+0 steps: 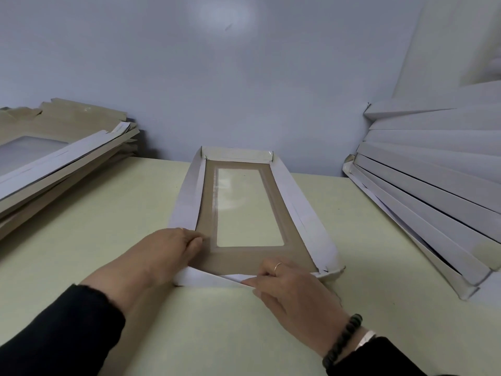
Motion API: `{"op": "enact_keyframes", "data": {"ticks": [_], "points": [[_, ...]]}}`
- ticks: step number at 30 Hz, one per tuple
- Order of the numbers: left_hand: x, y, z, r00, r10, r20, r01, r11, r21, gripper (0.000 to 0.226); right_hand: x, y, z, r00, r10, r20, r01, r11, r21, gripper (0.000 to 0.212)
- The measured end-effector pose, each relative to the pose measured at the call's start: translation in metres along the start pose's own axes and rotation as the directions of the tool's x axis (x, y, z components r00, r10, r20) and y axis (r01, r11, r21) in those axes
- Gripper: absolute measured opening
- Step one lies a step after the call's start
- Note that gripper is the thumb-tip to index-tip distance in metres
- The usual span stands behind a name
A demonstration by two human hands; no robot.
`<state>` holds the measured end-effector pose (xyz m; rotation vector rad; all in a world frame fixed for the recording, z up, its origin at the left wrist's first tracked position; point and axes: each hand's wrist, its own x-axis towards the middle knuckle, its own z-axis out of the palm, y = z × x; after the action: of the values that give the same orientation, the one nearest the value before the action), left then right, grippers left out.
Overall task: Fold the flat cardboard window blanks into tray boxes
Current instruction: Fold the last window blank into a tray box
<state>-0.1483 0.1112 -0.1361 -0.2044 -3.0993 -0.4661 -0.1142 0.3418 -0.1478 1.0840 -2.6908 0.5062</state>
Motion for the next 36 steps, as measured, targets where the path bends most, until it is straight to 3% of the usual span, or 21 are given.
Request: {"op": "enact_keyframes", "data": {"ticks": [6, 11, 18, 20, 22, 25, 29, 32, 36], "points": [[0.011, 0.0, 0.001, 0.996, -0.071, 0.046, 0.07, 0.997, 0.032, 0.04, 0.001, 0.002, 0.001, 1.0, 0.011, 0.012, -0.01, 1.0, -0.009, 0.034], [0.004, -0.001, 0.002, 1.0, -0.006, -0.018, 0.007, 0.999, 0.044, 0.037, 0.002, 0.002, 0.001, 1.0, 0.015, 0.019, -0.015, 1.0, -0.015, 0.033], [0.005, 0.004, -0.003, 0.999, 0.045, 0.025, -0.048, 0.989, 0.137, 0.031, 0.002, -0.002, -0.001, 1.0, 0.001, -0.022, -0.002, 1.0, -0.015, 0.03], [0.008, 0.003, -0.003, 0.999, 0.005, 0.033, -0.008, 0.997, 0.077, 0.028, 0.003, -0.003, 0.0, 1.0, 0.018, 0.021, -0.017, 1.0, -0.02, 0.03], [0.015, 0.003, -0.004, 0.995, -0.049, 0.087, 0.043, 0.997, 0.066, 0.039, 0.003, -0.001, 0.001, 0.999, 0.009, 0.033, -0.007, 0.998, -0.059, 0.03], [0.029, 0.006, -0.003, 0.989, -0.08, 0.121, 0.051, 0.973, 0.226, 0.042, 0.002, -0.005, -0.002, 1.0, -0.004, 0.005, 0.004, 0.996, -0.087, 0.02], [0.037, 0.014, 0.004, 0.996, -0.092, -0.009, 0.086, 0.889, 0.45, 0.032, 0.0, -0.006, 0.0, 0.999, -0.006, -0.044, 0.001, 0.994, -0.106, 0.025], [0.038, 0.01, 0.004, 0.997, -0.072, -0.04, 0.082, 0.871, 0.485, 0.023, 0.001, -0.005, 0.003, 0.999, 0.004, -0.053, -0.01, 0.993, -0.116, 0.03], [0.023, 0.01, 0.001, 0.999, -0.031, 0.027, 0.018, 0.917, 0.398, 0.038, 0.003, -0.004, 0.006, 0.996, 0.01, -0.094, -0.023, 0.989, -0.143, 0.032]]}}
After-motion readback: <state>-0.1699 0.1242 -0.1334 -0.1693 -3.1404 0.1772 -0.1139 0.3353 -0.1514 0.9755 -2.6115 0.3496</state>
